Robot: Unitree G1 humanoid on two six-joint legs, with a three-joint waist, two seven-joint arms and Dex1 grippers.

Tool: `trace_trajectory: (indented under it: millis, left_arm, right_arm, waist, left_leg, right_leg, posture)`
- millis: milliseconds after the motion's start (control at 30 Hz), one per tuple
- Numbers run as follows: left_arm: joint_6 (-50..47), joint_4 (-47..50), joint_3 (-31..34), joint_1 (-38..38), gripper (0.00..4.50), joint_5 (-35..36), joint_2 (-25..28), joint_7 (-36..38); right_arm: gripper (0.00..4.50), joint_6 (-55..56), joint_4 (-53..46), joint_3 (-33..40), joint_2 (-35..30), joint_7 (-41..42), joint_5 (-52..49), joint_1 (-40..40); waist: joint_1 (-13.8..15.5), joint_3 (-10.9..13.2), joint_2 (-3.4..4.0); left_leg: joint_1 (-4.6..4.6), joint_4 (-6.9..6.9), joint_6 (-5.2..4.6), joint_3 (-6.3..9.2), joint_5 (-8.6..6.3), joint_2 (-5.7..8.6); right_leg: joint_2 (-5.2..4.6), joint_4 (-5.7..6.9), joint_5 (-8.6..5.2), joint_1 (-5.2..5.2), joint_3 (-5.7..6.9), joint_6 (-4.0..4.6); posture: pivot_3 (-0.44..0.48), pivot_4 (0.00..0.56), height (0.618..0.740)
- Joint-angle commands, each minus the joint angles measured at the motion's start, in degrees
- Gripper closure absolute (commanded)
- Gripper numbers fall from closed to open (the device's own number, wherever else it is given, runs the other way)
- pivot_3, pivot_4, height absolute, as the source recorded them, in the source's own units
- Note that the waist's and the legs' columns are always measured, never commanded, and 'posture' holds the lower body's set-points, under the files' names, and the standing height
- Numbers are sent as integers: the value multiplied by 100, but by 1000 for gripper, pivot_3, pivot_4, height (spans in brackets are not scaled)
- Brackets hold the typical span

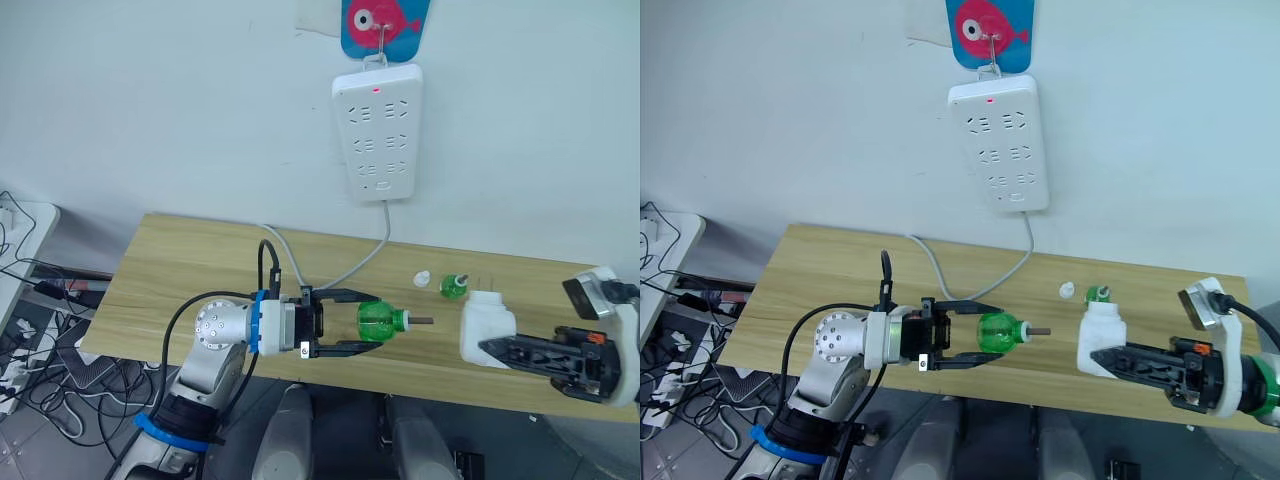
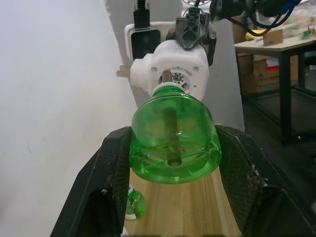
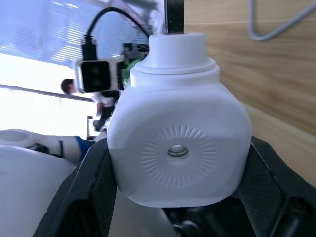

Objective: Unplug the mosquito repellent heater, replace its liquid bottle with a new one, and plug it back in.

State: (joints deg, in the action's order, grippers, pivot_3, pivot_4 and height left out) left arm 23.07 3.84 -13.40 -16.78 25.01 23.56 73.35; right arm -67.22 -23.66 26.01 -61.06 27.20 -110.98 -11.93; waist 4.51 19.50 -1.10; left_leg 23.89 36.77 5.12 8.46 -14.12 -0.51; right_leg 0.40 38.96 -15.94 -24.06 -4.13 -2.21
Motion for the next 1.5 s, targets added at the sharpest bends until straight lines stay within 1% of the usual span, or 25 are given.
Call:
trace_trajectory:
  millis: [33,200,300,367,533,933,1100,1500]
  left_arm:
    - [37,133,26,-46,2268,172,6,134]
    - [-43,176,18,-73,2268,212,46,298]
    - [-83,105,4,-94,2268,141,35,297]
    - [-141,35,19,-138,2268,81,2,211]
    - [-166,31,0,-144,2268,78,21,269]
    - [-205,38,-127,-98,2268,-39,25,365]
    - [-287,-31,-155,-186,2268,-134,-70,237]
    - [-283,42,-108,-183,2268,-49,-87,272]
  right_arm:
    - [1546,326,-236,-274,46,3,-202,63]
    - [1546,656,-397,-562,99,-60,-202,147]
    - [1546,735,-514,-659,27,-57,-202,198]
    - [1546,790,-540,-688,-3,-39,-202,214]
    - [1546,818,-581,-725,-120,53,-202,221]
    - [1546,963,-663,-967,-182,-69,-202,420]
    - [1546,1037,-772,-1106,-198,-183,-202,449]
    - [1546,1006,-565,-1155,-239,-433,-202,489]
  waist:
    - [2,8,-2]
    - [4,18,0]
    - [4,19,1]
    - [4,20,1]
    - [5,21,1]
    - [6,24,2]
    - [6,27,1]
    - [7,45,-2]
  left_leg:
    - [1,0,0,2,0,-2]
    - [0,0,0,4,0,-2]
    - [-1,1,0,4,0,-2]
    - [-1,0,0,4,0,-3]
    - [-1,0,0,5,0,-3]
    - [0,0,0,5,0,-4]
    - [0,0,0,6,0,-4]
    - [0,0,0,6,0,-4]
  right_leg:
    - [1,0,0,-1,2,0]
    - [1,1,-4,0,1,-7]
    - [1,0,-7,0,0,-12]
    - [2,1,-7,0,1,-12]
    - [2,0,-6,0,1,-11]
    - [2,0,-6,0,1,-10]
    - [2,0,-7,-1,1,-12]
    - [1,0,-8,-1,0,-14]
  posture:
    - [211,364,740]
    - [215,370,740]
    - [210,373,740]
    - [209,373,740]
    - [208,373,740]
    - [207,372,740]
    - [207,374,740]
    - [213,371,740]
